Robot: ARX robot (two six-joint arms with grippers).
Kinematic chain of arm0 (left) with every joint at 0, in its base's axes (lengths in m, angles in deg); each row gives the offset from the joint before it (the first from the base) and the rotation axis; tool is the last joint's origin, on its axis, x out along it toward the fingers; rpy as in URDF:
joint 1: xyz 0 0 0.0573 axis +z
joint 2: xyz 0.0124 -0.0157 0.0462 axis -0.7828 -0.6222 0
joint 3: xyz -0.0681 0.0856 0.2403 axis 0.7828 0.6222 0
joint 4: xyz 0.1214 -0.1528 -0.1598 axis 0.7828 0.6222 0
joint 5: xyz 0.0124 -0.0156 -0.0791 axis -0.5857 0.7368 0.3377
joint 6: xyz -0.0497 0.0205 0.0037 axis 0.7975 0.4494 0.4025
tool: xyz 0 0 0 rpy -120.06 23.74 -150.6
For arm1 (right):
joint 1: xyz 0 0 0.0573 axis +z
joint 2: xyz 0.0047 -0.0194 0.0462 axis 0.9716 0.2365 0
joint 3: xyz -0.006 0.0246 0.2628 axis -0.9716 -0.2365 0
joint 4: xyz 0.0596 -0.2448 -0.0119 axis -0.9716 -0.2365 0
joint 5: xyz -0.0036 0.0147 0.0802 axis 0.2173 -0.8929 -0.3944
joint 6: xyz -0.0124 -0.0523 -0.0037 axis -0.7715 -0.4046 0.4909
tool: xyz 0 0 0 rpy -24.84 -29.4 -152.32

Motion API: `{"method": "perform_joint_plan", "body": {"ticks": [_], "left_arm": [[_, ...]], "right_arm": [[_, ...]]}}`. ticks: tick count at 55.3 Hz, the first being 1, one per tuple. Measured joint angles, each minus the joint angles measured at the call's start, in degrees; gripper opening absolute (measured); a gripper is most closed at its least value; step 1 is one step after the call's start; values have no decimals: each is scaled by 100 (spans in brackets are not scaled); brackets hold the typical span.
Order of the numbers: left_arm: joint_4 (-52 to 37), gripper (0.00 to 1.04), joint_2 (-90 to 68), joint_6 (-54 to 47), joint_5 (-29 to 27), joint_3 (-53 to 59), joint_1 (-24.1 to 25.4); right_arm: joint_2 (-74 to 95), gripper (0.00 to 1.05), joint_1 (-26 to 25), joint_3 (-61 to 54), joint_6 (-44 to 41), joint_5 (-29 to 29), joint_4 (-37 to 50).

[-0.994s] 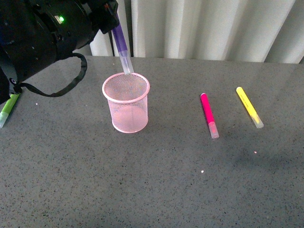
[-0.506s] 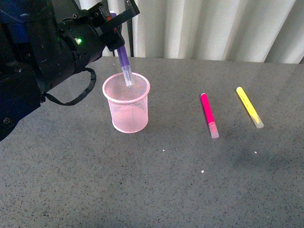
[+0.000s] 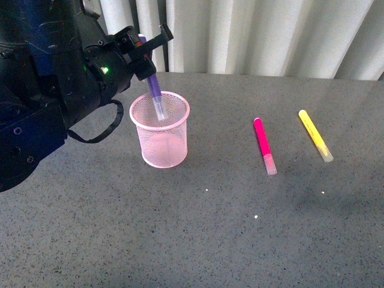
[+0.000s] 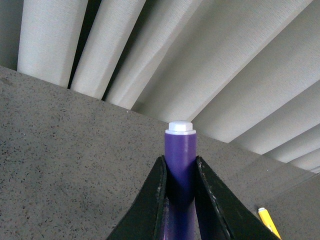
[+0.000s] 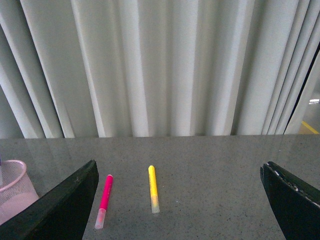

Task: Insert purple and pink pens into pink cup

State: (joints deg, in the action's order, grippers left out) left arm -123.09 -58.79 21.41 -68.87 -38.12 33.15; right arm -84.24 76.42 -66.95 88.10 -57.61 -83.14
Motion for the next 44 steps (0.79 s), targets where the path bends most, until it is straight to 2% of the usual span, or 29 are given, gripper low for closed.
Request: {"method": "perform_joint_plan", "body": {"ticks": [9, 27, 36, 38, 44], "left_arm": [[2, 14, -11, 68, 90, -7, 0], [586, 68, 315, 131, 341, 125, 52], [2236, 96, 1285, -511, 713, 302, 199], [2656, 100, 1523, -697, 822, 345, 254], [4162, 98, 2450, -1346, 1438, 616, 566]], "right_arm": [[0, 98, 0, 0, 0, -2, 0], [0, 98, 0, 0, 0, 0, 0], [0, 98, 0, 0, 0, 0, 0], [0, 98, 0, 0, 0, 0, 0], [0, 98, 0, 0, 0, 0, 0]]}}
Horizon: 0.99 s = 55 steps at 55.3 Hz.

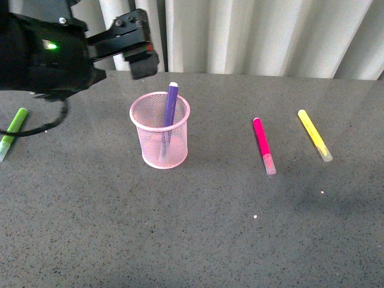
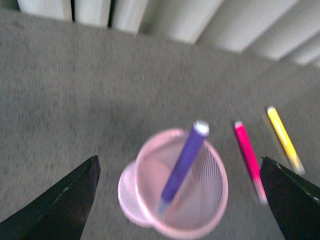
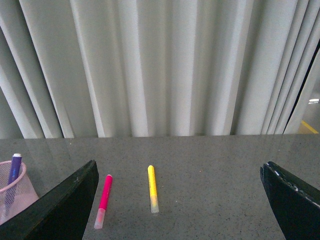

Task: Insert purple and pink pens into pink cup

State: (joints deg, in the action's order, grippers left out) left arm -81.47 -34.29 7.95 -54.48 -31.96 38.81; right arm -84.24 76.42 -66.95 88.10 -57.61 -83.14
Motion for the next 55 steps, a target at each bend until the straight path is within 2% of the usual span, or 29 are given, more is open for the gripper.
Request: {"method": "perform_joint_plan", "body": {"ticks": [4, 10, 15, 22, 25, 28, 33, 41, 44, 48, 49, 55], "left_arm": [[621, 98, 758, -302, 391, 393, 365], [680, 98, 1926, -431, 629, 1038, 962], [678, 98, 2367, -459, 595, 1108, 1141], [573, 97, 2326, -560, 564, 1187, 1084], [-863, 87, 2175, -925, -479, 1657, 962], [-1945, 78, 2168, -1178, -1043, 2105, 938], [-2962, 64, 2385, -1386, -1255, 2570, 994], [-3104, 38, 2981, -1517, -1047, 3012, 1241], [-3008, 22, 3265, -1537, -1040, 3279, 1261], [-2874, 6, 3602, -1561, -1023, 3504, 1261], [-2841, 3, 3685, -1552, -1023, 3545, 1261], [-2664, 4, 4068, -1589, -1025, 3733, 1261]], "right_arm": [[0, 98, 0, 0, 0, 0, 0], [0, 98, 0, 0, 0, 2, 0], [0, 98, 0, 0, 0, -2, 0], [0, 98, 0, 0, 0, -11, 0], [0, 98, 0, 0, 0, 0, 0], [0, 98, 0, 0, 0, -2, 0], [0, 98, 0, 0, 0, 0, 0], [0, 98, 0, 0, 0, 0, 0], [0, 98, 0, 0, 0, -2, 0], [0, 98, 0, 0, 0, -2, 0], [0, 98, 0, 0, 0, -2, 0], [0, 98, 0, 0, 0, -2, 0]]}}
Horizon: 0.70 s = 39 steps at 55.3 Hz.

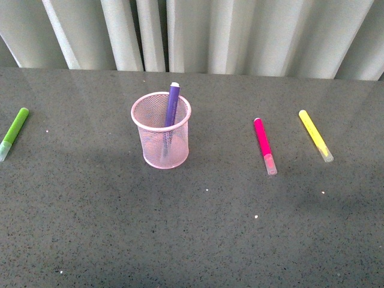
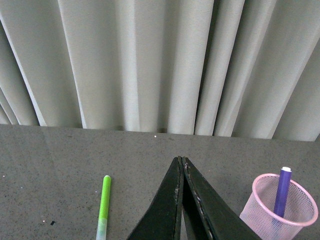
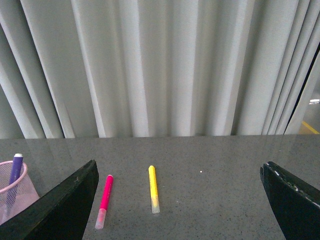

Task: Insert purple and pink pens into pink cup

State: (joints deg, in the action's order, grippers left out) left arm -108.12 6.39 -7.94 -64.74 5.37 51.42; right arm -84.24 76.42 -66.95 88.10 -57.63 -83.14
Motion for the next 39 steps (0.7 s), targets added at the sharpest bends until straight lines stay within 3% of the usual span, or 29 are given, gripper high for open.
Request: {"method": "perform_joint_plan", "body": {"ticks": [7, 39], "left_arm": [[-109, 4, 216, -2, 2, 376, 0], [2337, 4, 3080, -2, 0, 651, 0]], "right_arm": [[0, 98, 0, 0, 0, 0, 0], [0, 98, 0, 0, 0, 0, 0]]}}
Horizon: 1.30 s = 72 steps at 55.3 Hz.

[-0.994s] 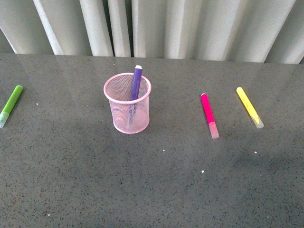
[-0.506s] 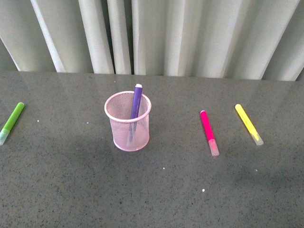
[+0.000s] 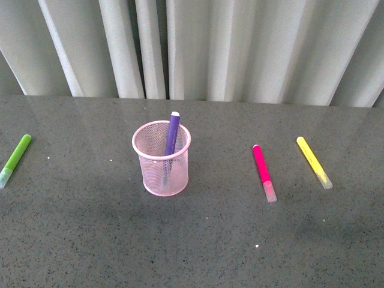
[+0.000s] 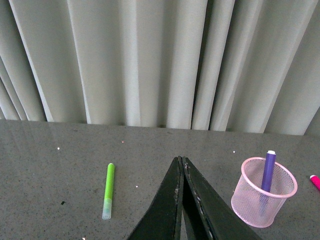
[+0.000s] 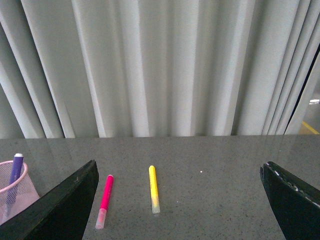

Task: Insert purple and pink pens into pink cup

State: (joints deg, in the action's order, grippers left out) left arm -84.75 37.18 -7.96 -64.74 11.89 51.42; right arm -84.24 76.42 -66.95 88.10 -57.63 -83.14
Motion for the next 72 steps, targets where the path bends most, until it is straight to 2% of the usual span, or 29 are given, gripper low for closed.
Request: {"method": "perform_joint_plan", "body": {"ticks": [20, 46, 52, 67, 72], "left_arm": [[1016, 4, 1060, -2, 2, 2, 0], [1803, 4, 1849, -2, 2, 2, 0], [2758, 4, 2660, -2, -2, 0, 0], [2806, 4, 2809, -2, 2, 0, 0], [2806, 18, 2811, -2, 2, 0, 0]], "right_arm": [[0, 98, 0, 0, 0, 0, 0], [0, 98, 0, 0, 0, 0, 0], [0, 98, 0, 0, 0, 2, 0], [0, 98, 0, 0, 0, 0, 0], [0, 98, 0, 0, 0, 0, 0]]}}
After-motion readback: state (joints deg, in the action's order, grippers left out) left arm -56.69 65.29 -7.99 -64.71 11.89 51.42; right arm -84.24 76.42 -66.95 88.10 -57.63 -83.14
